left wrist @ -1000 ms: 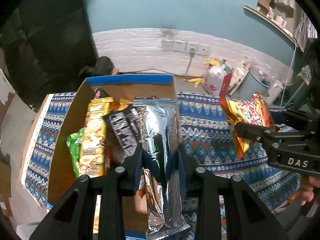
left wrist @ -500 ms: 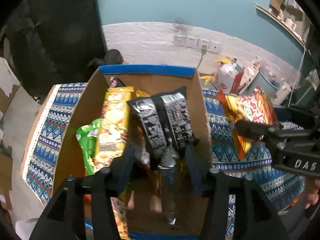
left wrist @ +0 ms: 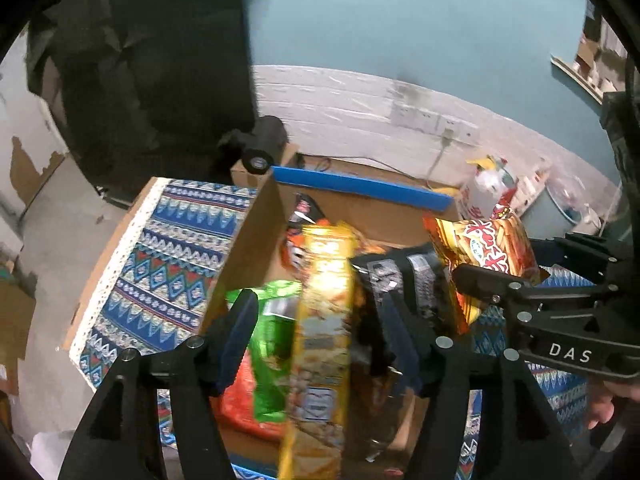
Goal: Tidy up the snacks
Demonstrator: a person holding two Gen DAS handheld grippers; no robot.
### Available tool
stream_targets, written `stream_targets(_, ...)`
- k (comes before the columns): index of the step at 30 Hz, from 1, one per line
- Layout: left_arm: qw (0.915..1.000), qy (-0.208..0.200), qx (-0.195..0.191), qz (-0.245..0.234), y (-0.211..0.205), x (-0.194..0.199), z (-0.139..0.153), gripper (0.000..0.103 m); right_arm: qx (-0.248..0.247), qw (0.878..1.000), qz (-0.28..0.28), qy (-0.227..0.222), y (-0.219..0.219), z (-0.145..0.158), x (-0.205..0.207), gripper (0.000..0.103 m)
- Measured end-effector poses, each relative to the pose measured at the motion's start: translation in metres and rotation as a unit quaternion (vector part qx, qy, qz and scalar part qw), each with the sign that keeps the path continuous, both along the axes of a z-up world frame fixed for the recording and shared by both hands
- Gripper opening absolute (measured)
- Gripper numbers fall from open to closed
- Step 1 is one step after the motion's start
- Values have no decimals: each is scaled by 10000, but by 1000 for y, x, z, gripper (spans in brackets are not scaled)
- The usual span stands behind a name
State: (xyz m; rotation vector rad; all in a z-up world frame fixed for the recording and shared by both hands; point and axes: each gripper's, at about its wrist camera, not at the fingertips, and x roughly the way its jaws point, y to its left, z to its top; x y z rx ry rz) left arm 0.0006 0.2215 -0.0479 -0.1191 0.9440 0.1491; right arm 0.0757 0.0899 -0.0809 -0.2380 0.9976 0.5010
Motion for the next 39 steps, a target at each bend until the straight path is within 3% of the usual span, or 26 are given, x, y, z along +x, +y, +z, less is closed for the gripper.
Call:
stream_targets(11, 9993, -6, -118, 369, 28, -6, 2, 69, 80, 9997, 231, 99, 43, 1, 26, 62)
stream_targets(14, 9992, 14, -157, 365, 29, -8, 3, 69, 105, 9996, 266, 53, 48, 1, 28, 68)
stream_targets(17, 9993, -37, -184, 327, 27, -9, 7, 69, 156, 9996, 223, -33, 45, 3, 24, 79)
stream_targets(20, 9995, -108, -99, 291, 22, -10, 12, 76, 116, 9996, 213, -109, 42, 6, 19, 79)
stream_targets(26, 9996, -128, -48, 238, 15, -15, 19, 77, 113, 9993, 196, -293, 29, 18, 3, 79)
stream_targets(33, 9993, -245, 77, 260, 8, -30, 32, 87, 101, 9984, 101, -551, 12, 32, -18, 80)
stream_targets(39, 9992, -279, 178, 227, 2, -38, 42, 88, 146, 9973, -2, -715, -3, 42, -33, 81)
